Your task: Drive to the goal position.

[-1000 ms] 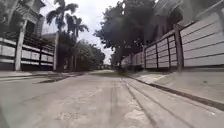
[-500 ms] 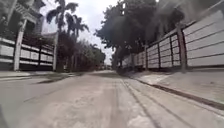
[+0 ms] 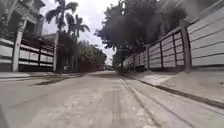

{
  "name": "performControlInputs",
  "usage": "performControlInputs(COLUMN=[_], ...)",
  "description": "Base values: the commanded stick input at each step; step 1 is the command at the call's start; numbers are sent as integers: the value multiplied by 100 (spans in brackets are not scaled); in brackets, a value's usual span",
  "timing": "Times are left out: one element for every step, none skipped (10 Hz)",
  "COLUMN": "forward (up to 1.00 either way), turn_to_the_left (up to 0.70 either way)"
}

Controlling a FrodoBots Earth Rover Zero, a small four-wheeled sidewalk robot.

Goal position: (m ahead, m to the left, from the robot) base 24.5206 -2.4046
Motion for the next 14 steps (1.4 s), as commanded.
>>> performControlInputs(forward=[50, 50, 50, 50, 50, 50, 50, 50, 50, 50, 50, 50, 50, 50], turn_to_the_left=[0, 0, 0, 0, 0, 0, 0, 0, 0, 0, 0, 0, 0, 0])
